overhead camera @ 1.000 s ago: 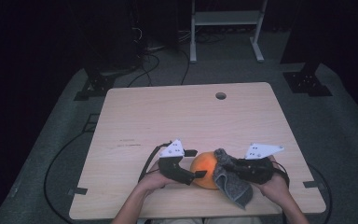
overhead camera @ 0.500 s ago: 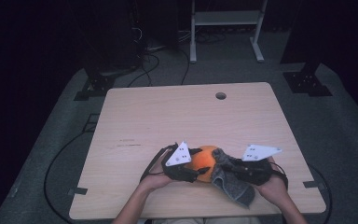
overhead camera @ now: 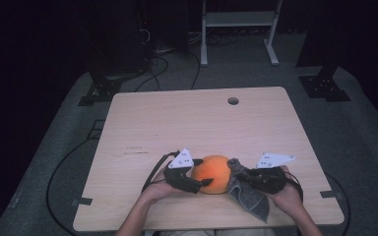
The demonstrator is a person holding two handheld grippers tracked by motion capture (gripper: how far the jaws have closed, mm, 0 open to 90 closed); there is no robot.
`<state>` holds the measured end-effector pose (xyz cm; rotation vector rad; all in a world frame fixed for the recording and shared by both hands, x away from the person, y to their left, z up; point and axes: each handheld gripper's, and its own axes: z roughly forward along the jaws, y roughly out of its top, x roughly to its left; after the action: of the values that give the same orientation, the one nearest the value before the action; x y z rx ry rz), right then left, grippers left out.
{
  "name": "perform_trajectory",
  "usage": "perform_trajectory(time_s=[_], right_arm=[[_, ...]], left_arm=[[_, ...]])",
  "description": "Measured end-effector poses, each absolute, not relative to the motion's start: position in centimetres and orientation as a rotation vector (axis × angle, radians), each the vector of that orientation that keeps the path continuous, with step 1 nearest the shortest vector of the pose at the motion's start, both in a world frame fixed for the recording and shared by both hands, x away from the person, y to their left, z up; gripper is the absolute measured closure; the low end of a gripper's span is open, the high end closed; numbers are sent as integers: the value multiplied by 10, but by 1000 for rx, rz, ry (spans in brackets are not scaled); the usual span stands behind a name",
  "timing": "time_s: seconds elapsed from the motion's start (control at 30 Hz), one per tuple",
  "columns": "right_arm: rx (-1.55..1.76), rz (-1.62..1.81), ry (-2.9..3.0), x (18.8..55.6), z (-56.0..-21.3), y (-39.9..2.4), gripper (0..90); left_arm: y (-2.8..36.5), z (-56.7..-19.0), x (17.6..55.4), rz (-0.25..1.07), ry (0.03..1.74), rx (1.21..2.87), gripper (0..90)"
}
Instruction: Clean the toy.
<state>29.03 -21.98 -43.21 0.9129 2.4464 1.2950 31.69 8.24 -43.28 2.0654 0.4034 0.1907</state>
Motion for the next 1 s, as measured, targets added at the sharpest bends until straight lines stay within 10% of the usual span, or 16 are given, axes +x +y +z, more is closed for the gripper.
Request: perform_trajectory(time_s=[0.53, 0.77, 1.0], right_arm=[[814, 1339, 2456, 283, -421, -205, 762], [815, 1328, 2436, 277, -415, -208, 761], [825, 1313, 2447, 278, -422, -201, 761]], left_arm=[[78, -430, 323, 45, 474, 2122, 72], [77, -419, 311, 335, 248, 2036, 379], [86, -425, 326, 210, 438, 2034, 122]])
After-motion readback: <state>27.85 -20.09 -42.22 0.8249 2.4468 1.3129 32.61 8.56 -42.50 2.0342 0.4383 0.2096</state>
